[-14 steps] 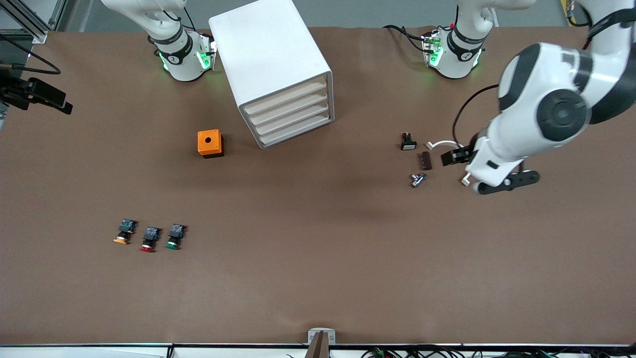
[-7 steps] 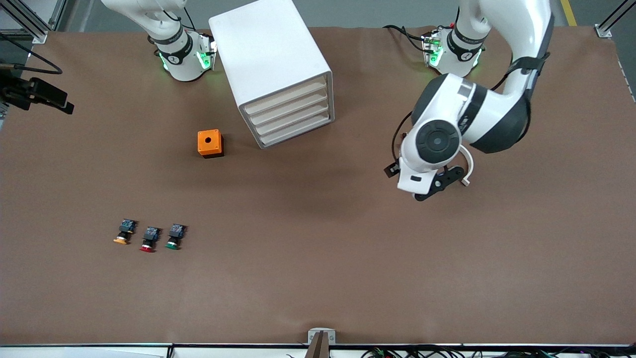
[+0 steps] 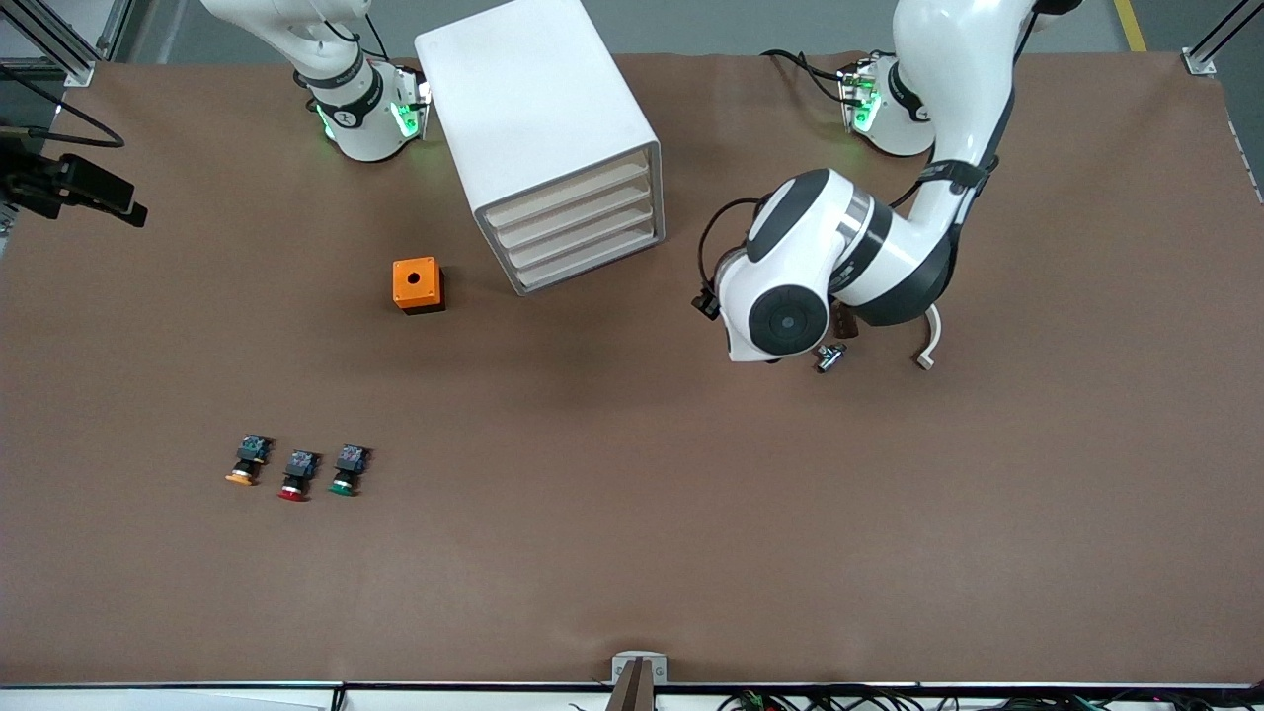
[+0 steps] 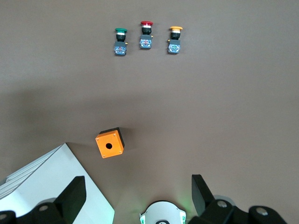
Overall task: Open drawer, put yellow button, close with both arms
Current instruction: 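Grasp the drawer handle with the left gripper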
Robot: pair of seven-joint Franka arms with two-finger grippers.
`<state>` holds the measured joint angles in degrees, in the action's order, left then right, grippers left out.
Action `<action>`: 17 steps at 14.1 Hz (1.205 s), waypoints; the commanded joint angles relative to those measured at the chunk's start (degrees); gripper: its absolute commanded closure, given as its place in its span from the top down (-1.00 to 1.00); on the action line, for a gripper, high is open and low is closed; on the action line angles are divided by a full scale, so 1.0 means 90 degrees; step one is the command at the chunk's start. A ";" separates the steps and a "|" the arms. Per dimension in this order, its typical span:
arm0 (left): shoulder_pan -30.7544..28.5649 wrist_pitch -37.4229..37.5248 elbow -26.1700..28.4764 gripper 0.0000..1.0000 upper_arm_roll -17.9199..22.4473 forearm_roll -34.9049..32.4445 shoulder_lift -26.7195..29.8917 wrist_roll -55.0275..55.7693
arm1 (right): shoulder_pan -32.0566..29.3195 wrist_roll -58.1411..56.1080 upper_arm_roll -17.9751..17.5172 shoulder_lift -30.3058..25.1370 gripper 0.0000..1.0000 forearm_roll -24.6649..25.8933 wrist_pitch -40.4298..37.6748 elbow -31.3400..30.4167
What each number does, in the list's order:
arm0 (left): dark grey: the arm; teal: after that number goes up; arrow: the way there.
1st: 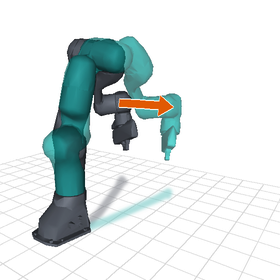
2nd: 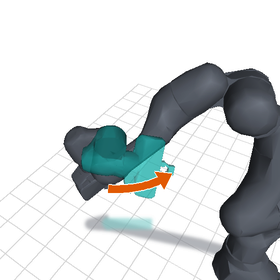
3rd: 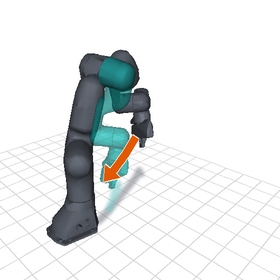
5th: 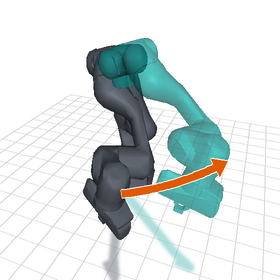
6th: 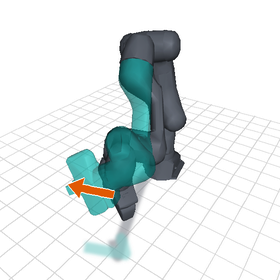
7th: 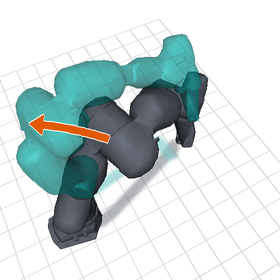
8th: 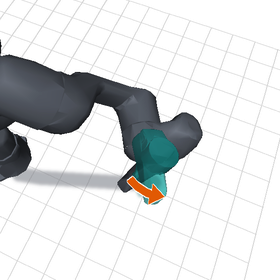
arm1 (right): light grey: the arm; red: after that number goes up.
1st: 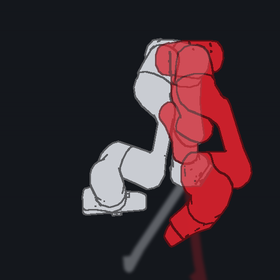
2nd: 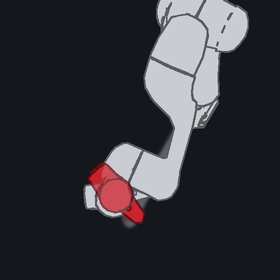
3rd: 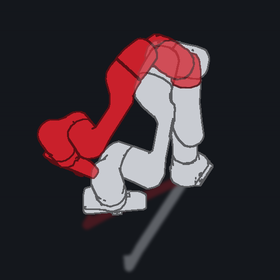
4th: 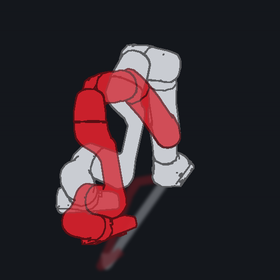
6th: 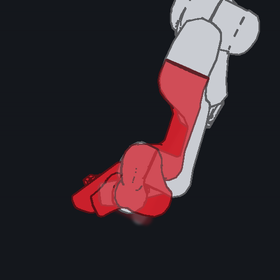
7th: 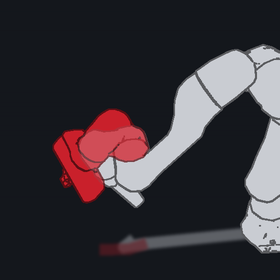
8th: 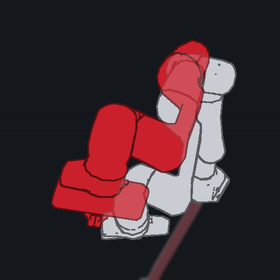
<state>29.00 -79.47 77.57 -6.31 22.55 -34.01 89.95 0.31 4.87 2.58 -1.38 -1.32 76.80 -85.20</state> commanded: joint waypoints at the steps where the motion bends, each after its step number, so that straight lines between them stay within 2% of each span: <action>1: 0.0001 0.0498 -0.0299 0.99 0.0046 0.0939 -0.0430 0.1273 | 0.0015 -0.0034 0.0016 -0.0160 1.00 -0.0059 0.0011 -0.0143; 3: 0.0011 0.0743 -0.0522 0.99 0.0027 0.1613 -0.0635 0.1848 | 0.0015 -0.0034 0.0016 -0.0160 1.00 -0.0059 0.0011 -0.0143; 7: 0.0108 0.0783 -0.0553 0.99 0.0027 0.2824 -0.0869 0.3108 | 0.0015 -0.0034 0.0016 -0.0160 1.00 -0.0059 0.0011 -0.0143; 12: 0.0284 0.0832 -0.0543 0.95 0.0017 0.3646 -0.1328 0.4106 | 0.0015 -0.0034 0.0016 -0.0160 1.00 -0.0059 0.0011 -0.0143; 13: 0.0284 0.0832 -0.0524 0.87 0.0017 0.3792 -0.1397 0.4214 | 0.0015 -0.0034 0.0016 -0.0160 1.00 -0.0059 0.0011 -0.0143; 15: 0.0284 0.0842 -0.0523 0.49 0.0017 0.3988 -0.1573 0.4312 | 0.0015 -0.0034 0.0016 -0.0160 1.00 -0.0059 0.0011 -0.0143; 17: 0.0294 0.0852 -0.0504 0.21 0.0017 0.4018 -0.1670 0.4313 | 0.0015 -0.0034 0.0016 -0.0160 1.00 -0.0059 0.0001 -0.0143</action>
<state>31.51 -73.27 74.63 -6.36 57.29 -47.64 127.08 0.31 4.87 2.59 -1.38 -1.31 76.80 -85.21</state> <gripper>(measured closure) 0.330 0.000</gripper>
